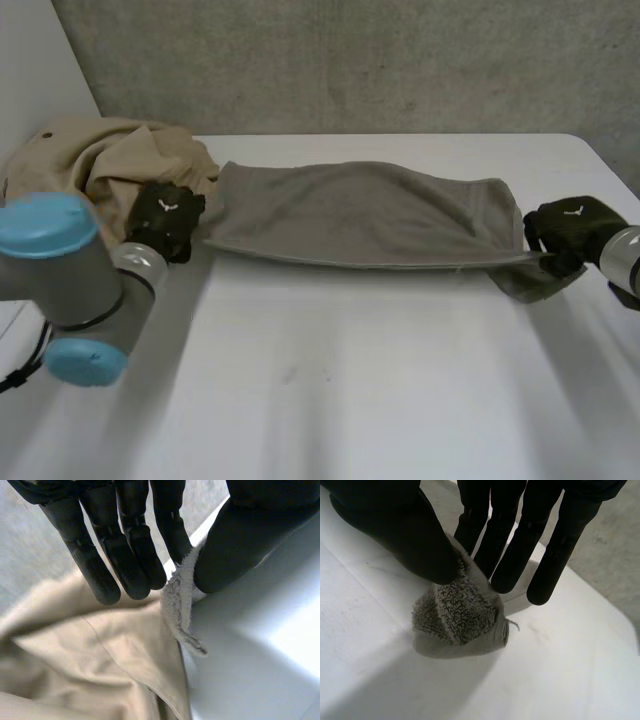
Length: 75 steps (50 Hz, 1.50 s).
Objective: Fold the laundry.
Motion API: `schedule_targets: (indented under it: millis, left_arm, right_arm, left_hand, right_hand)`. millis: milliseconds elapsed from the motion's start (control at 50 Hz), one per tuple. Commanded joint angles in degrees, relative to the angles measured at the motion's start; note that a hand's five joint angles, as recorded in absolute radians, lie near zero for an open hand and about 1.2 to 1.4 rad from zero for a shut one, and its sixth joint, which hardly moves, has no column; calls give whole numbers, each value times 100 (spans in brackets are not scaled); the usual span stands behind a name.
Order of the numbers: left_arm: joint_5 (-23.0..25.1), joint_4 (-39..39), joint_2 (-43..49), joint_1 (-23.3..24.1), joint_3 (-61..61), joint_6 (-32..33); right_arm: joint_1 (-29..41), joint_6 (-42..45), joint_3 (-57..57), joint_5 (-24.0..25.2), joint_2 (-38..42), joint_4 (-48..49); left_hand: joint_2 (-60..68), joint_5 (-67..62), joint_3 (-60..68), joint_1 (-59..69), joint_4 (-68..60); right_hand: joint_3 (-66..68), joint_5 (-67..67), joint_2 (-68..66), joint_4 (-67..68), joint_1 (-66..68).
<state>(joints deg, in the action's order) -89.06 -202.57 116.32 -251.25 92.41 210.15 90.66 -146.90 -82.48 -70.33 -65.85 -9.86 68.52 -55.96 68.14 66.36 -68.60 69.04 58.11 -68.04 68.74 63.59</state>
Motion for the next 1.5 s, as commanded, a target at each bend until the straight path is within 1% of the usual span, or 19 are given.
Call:
schedule_targets:
  millis: [20, 120, 200, 240, 320, 360, 480, 540, 640, 700, 740, 780, 800, 900, 1080, 1240, 1360, 1480, 1500]
  left_arm:
    - [-6, 1033, -1742, 270, 865, 79]
    - [-6, 2569, -2552, 296, 1120, 193]
    - [12, 3248, -2589, 305, 1226, 220]
    - [3, 3268, -2536, 322, 1235, 228]
    - [3, 2987, -1966, 340, 1156, 237]
    - [3, 2706, -1422, 358, 972, 255]
    - [-111, 2275, 12, 463, -266, 430]
    - [-471, 2248, 943, 709, -1950, 544]
    - [-753, 1968, 1568, 753, -3991, 711]
    - [-779, 1432, 1736, 771, -5310, 817]
    - [-788, 863, 1745, 762, -6029, 844]
    - [-814, 501, 1727, 727, -6313, 817]
    - [-823, 203, 1683, 727, -6402, 826]
    - [-814, -90, 1587, 771, -6201, 774]
    - [-770, -134, 1209, 718, -4629, 466]
    - [-779, -186, 1244, 709, -3284, 413]
    - [-779, -143, 1270, 753, -2141, 404]
    - [-770, -72, 1060, 780, -1122, 404]
    - [-762, 23, 763, 780, -781, 439]
  right_arm:
    - [-109, 1196, -22, -244, -963, -1288]
    - [-329, 2428, -189, -631, -1439, -2493]
    - [-382, 2920, -408, -745, -1501, -2749]
    - [-373, 2983, -531, -763, -1492, -2714]
    - [-365, 2991, -751, -763, -1317, -2425]
    - [-330, 2991, -760, -798, -957, -2021]
    - [-294, 2886, -279, -1193, -17, -888]
    - [-41, 2746, 405, -1421, 457, -308]
    - [294, 2500, 1662, -1580, 801, 710]
    - [339, 2289, 2156, -1589, 793, 1467]
    - [365, 1982, 2473, -1598, 714, 2398]
    - [365, 1736, 2518, -1598, 574, 3057]
    - [356, 1517, 2492, -1615, 391, 3687]
    - [365, 1260, 2395, -1633, 239, 4212]
    - [488, 1243, 1982, -1651, 318, 3711]
    - [532, 1225, 1499, -1563, 652, 3439]
    - [576, 1216, 1068, -1308, 1135, 2789]
    - [532, 1242, 603, -1282, 1066, 1754]
    - [523, 1260, 550, -1273, 1031, 1568]
  left_hand:
    - [1148, -1404, 1186, 1364, -1140]
    - [1148, -1404, 1186, 1364, -1140]
    - [1148, -1404, 1186, 1364, -1140]
    - [1148, -1404, 1186, 1364, -1140]
    - [1148, -1404, 1186, 1364, -1140]
    - [1148, -1404, 1186, 1364, -1140]
    - [1148, -1404, 1186, 1364, -1140]
    - [1148, -1404, 1186, 1364, -1140]
    - [1148, -1404, 1186, 1364, -1140]
    - [1148, -1404, 1186, 1364, -1140]
    - [1148, -1404, 1186, 1364, -1140]
    - [1148, -1404, 1186, 1364, -1140]
    - [1148, -1404, 1186, 1364, -1140]
    - [1148, -1404, 1186, 1364, -1140]
    - [1148, -1404, 1186, 1364, -1140]
    - [1148, -1404, 1186, 1364, -1140]
    - [1148, -1404, 1186, 1364, -1140]
    - [1148, -1404, 1186, 1364, -1140]
    - [1148, -1404, 1186, 1364, -1140]
  right_hand:
    - [1096, 1189, -1196, 1126, 1641]
    - [1096, 1189, -1196, 1126, 1641]
    - [1096, 1189, -1196, 1126, 1641]
    - [1096, 1189, -1196, 1126, 1641]
    - [1096, 1189, -1196, 1126, 1641]
    - [1096, 1189, -1196, 1126, 1641]
    - [1096, 1189, -1196, 1126, 1641]
    - [1096, 1189, -1196, 1126, 1641]
    - [1096, 1189, -1196, 1126, 1641]
    - [1096, 1189, -1196, 1126, 1641]
    - [1096, 1189, -1196, 1126, 1641]
    - [1096, 1189, -1196, 1126, 1641]
    - [1096, 1189, -1196, 1126, 1641]
    - [1096, 1189, -1196, 1126, 1641]
    - [1096, 1189, -1196, 1126, 1641]
    - [1096, 1189, -1196, 1126, 1641]
    - [1096, 1189, -1196, 1126, 1641]
    - [1096, 1189, -1196, 1126, 1641]
    - [1096, 1189, -1196, 1126, 1641]
